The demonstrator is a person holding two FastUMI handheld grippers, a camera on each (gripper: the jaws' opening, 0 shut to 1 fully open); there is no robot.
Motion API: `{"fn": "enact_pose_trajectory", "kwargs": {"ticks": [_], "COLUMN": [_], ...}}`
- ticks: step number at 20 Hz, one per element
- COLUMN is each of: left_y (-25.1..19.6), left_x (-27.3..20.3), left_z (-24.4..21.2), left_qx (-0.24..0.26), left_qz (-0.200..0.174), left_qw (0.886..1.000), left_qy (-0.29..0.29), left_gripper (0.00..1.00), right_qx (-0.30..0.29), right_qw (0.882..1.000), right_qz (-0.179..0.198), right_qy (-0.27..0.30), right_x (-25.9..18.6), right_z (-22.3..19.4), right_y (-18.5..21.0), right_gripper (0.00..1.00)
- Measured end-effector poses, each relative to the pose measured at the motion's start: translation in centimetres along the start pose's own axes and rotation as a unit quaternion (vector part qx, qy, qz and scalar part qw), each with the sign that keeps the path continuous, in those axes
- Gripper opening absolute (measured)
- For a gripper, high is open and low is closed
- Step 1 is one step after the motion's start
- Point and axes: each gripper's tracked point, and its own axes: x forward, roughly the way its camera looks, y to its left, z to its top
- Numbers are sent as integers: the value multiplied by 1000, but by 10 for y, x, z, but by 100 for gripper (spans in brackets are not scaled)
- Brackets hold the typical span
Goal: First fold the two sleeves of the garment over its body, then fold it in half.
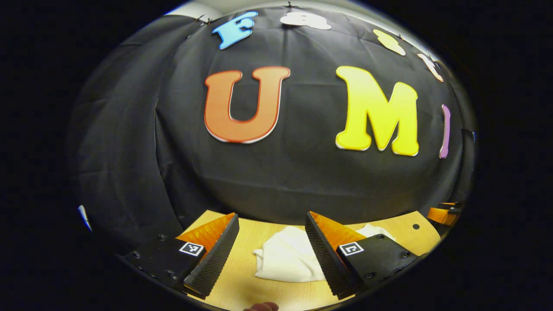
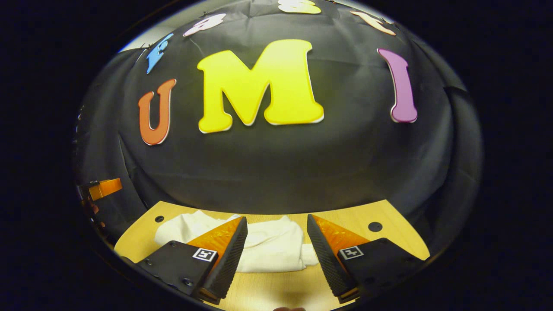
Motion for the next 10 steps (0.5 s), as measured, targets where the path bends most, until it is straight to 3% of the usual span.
{"fn": "enact_pose_trajectory", "kwargs": {"ticks": [6, 10], "left_y": [-46, -69], "left_x": [-93, -142], "left_z": [86, 86], "left_qx": [22, -2], "left_qz": [-34, -51], "left_qw": [995, 993], "left_qy": [-91, -105], "left_gripper": [97, 97], "right_qx": [-44, -32], "right_qw": [992, 991], "right_qz": [-3, 2], "right_qy": [-118, -133], "right_x": [-105, -148], "right_z": [88, 87], "right_y": [29, 45], "right_gripper": [87, 88]}}
